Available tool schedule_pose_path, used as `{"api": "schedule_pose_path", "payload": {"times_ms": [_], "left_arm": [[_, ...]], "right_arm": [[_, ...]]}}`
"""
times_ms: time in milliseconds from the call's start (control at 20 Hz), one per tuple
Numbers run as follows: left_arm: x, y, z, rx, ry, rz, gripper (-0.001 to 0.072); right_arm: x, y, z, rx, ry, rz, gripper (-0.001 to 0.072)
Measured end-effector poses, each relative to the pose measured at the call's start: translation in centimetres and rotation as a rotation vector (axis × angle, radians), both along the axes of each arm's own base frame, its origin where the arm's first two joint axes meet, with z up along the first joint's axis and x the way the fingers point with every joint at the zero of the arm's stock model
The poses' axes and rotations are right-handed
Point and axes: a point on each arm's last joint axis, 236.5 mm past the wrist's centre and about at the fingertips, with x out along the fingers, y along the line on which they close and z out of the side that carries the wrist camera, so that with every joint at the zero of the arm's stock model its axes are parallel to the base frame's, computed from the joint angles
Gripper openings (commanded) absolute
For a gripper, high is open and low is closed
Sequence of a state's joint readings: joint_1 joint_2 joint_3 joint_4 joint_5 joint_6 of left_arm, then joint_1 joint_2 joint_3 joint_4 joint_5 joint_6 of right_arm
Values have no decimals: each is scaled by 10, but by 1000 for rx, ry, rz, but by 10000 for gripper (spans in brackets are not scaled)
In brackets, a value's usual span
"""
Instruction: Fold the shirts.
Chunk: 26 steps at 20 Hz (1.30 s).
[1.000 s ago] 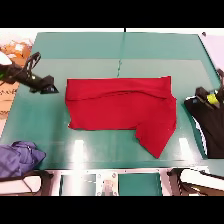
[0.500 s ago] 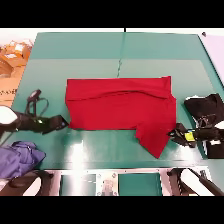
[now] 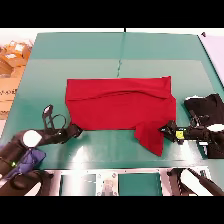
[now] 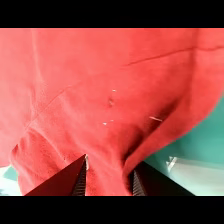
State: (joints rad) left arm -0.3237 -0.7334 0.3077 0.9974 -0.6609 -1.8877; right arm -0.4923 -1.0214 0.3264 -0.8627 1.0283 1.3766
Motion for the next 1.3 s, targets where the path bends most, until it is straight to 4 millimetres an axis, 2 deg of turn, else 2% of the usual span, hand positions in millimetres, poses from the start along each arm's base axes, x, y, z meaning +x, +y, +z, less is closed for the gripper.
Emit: {"api": "schedule_pose_path", "payload": {"times_ms": [250, 300, 350, 400, 450, 550, 650, 950, 1100, 1300], "left_arm": [[19, -3, -23, -32, -21, 157, 548], [24, -2, -24, -38, -33, 183, 408], [26, -1, -27, -36, -35, 197, 202], [27, 0, -30, -29, -36, 199, 79], [31, 0, -29, -28, -53, 205, 25], [30, 1, -32, -15, -54, 192, 19], [27, 1, -35, -2, -49, 173, 19], [20, 0, -37, 58, -38, 83, 18], [18, 0, -26, 143, -28, -39, 19], [14, 23, -6, 345, 15, -204, 19]], "right_arm": [[1, 1, 0, -2, -17, 15, 349], [2, 1, 0, -3, -19, 17, 349], [2, 1, 0, -3, -20, 17, 349], [2, 2, 0, -2, -21, 18, 349], [2, 2, 0, -2, -21, 19, 349], [2, 2, 2, 2, -21, 25, 323], [-2, 3, 4, 5, -7, 52, 25], [-8, 0, 18, 5, 39, 111, 17], [-21, -7, 16, -31, 93, 125, 17], [-35, -23, 18, -116, 147, 128, 17]]}}
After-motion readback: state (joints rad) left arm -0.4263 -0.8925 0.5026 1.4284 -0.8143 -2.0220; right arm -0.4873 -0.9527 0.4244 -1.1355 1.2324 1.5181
